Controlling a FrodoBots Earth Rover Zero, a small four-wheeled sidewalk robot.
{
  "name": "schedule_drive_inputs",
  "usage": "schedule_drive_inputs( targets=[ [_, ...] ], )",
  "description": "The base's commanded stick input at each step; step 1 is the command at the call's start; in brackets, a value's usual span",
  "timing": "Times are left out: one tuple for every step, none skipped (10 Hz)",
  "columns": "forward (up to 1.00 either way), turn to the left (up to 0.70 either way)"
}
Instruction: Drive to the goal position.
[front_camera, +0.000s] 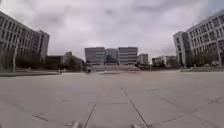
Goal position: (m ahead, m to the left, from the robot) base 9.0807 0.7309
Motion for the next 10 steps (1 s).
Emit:
schedule_drive_inputs(
  targets=[
    [0.70,0.00],
    [0.70,0.00],
    [0.70,0.00],
    [0.70,0.00],
    [0.70,0.00],
    [0.70,0.00],
    [0.70,0.00],
    [0.70,0.00],
    [0.70,0.00],
    [0.70,0.00]
  ],
)
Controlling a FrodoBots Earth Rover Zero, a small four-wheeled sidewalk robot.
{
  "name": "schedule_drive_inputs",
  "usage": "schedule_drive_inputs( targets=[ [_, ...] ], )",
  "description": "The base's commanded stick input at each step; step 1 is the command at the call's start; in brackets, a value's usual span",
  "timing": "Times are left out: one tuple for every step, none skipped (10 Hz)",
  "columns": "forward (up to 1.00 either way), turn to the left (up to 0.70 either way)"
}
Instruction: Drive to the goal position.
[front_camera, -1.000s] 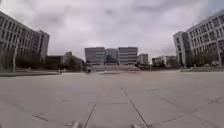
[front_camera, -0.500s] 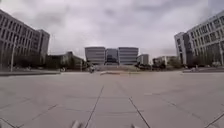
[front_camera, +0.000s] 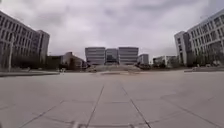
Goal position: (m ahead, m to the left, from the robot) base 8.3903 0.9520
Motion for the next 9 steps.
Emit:
schedule_drive_inputs(
  targets=[
    [0.70,0.00],
    [0.70,0.00],
    [0.70,0.00],
    [0.70,0.00],
    [0.70,0.00],
    [0.70,0.00],
    [0.70,0.00],
    [0.70,0.00],
    [0.70,0.00]
  ],
)
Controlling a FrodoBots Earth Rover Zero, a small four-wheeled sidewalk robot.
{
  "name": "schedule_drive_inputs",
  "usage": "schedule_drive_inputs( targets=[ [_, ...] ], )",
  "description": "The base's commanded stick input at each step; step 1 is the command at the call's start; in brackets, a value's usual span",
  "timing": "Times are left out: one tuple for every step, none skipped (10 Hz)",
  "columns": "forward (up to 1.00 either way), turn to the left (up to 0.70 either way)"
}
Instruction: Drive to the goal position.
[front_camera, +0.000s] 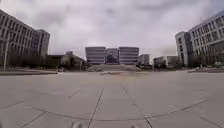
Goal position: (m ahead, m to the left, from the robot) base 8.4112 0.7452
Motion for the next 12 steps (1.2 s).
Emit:
schedule_drive_inputs(
  targets=[
    [0.70,0.01],
    [0.70,0.03],
    [0.70,0.10],
    [0.70,0.21],
    [0.70,0.24],
    [0.70,0.24],
    [0.70,0.24],
    [0.70,0.14],
    [0.70,0.00],
    [0.70,0.00],
    [0.70,0.00],
    [0.70,0.00]
  ],
)
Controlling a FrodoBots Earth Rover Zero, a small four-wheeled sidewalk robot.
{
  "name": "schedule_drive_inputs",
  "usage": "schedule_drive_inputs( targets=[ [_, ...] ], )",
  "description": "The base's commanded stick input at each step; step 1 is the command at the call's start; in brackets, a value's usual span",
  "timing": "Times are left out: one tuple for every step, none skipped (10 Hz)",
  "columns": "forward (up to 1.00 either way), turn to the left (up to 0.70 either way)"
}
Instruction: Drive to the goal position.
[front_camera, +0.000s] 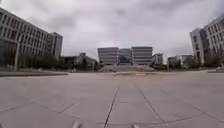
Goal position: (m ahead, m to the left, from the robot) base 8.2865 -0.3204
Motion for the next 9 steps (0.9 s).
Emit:
schedule_drive_inputs(
  targets=[
    [0.70,0.00],
    [0.70,0.00],
    [0.70,0.00],
    [0.70,0.00],
    [0.70,0.00],
    [0.70,0.00],
    [0.70,0.00],
    [0.70,0.00],
    [0.70,0.00]
  ],
)
